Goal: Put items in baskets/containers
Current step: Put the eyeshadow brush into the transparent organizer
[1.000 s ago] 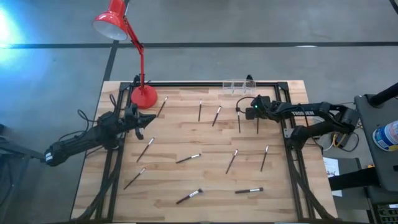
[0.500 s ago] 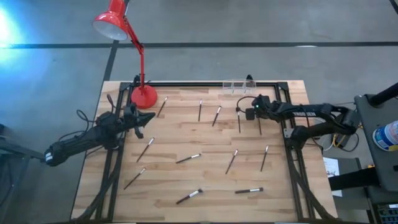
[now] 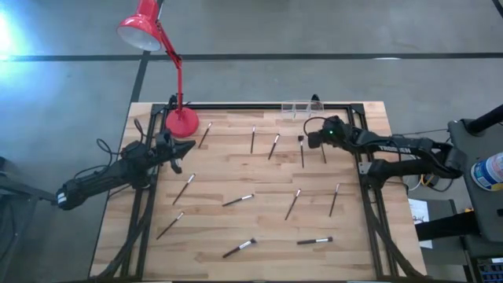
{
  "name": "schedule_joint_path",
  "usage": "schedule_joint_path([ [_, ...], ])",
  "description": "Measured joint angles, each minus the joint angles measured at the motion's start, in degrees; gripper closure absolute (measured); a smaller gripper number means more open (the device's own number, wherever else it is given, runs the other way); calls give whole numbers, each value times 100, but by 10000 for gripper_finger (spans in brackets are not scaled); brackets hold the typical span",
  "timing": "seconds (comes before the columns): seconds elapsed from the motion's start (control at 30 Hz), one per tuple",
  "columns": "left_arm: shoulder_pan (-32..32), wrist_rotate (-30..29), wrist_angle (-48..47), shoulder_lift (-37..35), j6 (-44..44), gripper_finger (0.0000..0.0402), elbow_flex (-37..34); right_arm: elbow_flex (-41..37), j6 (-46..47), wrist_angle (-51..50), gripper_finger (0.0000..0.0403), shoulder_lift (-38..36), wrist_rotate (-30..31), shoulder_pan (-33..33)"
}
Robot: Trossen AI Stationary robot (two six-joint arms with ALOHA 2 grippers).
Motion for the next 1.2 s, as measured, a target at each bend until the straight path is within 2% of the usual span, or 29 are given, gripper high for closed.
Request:
schedule_joint_path([
  [0.2, 1, -106, 48, 0, 236, 401, 0, 4, -709, 1278, 394, -173, 0, 81],
  [0.43, 1, -153, 90, 0, 367, 401, 0, 26, -1494, 2839, 394, 157, 3, 77],
  [0.67, 1, -163, 87, 0, 368, 401, 0, 594, -1922, 2827, 394, 511, 59, -80],
  [1.03, 1, -163, 52, 0, 285, 401, 0, 1985, -2083, 1279, 395, 579, 48, -500],
  [1.2, 1, -161, 54, 0, 241, 401, 0, 2165, -2055, 1216, 395, 748, -73, -633],
])
